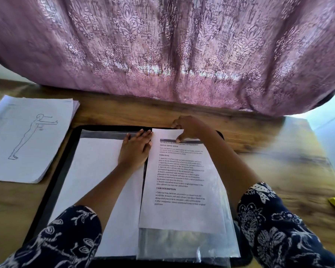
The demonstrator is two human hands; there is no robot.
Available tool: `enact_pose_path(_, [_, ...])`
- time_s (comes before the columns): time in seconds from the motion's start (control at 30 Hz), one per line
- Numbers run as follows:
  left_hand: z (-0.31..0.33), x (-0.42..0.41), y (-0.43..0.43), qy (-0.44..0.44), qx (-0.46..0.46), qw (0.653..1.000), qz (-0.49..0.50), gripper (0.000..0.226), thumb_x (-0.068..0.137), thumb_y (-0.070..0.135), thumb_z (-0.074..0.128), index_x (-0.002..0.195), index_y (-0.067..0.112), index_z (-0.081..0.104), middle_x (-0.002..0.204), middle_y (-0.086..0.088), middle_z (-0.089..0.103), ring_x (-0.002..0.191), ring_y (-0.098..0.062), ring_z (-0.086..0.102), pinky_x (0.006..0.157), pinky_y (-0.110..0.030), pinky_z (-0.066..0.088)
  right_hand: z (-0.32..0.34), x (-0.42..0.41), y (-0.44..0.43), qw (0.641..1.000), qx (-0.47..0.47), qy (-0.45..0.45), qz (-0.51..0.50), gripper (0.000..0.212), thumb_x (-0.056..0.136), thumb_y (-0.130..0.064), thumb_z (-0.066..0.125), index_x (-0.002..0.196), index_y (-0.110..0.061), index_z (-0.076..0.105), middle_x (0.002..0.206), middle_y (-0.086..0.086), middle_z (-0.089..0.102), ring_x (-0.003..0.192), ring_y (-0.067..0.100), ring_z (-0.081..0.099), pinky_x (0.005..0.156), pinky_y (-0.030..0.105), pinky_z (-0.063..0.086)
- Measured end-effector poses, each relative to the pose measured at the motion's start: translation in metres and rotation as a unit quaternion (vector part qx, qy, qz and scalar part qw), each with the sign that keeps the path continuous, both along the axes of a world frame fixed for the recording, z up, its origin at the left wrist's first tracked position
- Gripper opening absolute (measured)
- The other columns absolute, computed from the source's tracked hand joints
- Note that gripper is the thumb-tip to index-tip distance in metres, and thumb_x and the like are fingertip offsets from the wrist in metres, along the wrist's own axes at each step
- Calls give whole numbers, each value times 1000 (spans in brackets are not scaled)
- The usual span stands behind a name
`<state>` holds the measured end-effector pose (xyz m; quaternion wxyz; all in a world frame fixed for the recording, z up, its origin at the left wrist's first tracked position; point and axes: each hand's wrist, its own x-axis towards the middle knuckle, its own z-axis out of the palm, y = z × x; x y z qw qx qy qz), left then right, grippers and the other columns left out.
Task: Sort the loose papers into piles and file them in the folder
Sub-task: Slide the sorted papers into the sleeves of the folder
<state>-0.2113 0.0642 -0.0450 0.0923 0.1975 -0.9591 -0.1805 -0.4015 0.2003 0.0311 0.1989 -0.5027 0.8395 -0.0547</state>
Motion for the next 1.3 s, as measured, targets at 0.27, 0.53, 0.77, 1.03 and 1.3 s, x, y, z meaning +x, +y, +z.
enact_pose_path(0.27, [4,1,1,-24,-17,1000,-1,59,92,40,19,146,27,40,152,13,36,144,-9,24,117,-41,12,7,8,-1,999,-3,-45,2,32,73,-21,81,100,-8,69,95,4,70,85,16,60,71,23,39])
enact_pose_path(0.53, [-1,-1,-1,-28,-22,999,3,58,93,41,20,145,28,41,152,13,36,144,-8,25,116,-40,12,7,8,-4,994,61,-92,8,32,84,-26,73,109,-9,70,94,0,58,90,14,50,72,21,31])
enact_pose_path(0.77, [0,1,1,23,11,1000,14,64,89,45,17,141,24,49,148,10,43,142,-9,31,115,-39,15,6,1,4,996,17,-82,-20,17,79,-14,74,96,-15,75,80,-6,66,73,3,56,61,14,37])
enact_pose_path(1.03, [3,3,2,27,12,999,18,70,86,50,12,140,24,50,148,11,43,142,-8,31,115,-38,14,4,-8,7,996,50,-70,28,13,81,-6,67,92,-11,72,84,-3,72,82,16,67,82,30,49])
enact_pose_path(1.3, [10,7,3,54,14,998,6,63,93,47,18,140,19,49,146,1,47,140,-15,37,115,-46,19,7,21,13,982,21,184,-42,22,92,-12,50,109,-18,63,109,3,68,105,25,61,96,38,41])
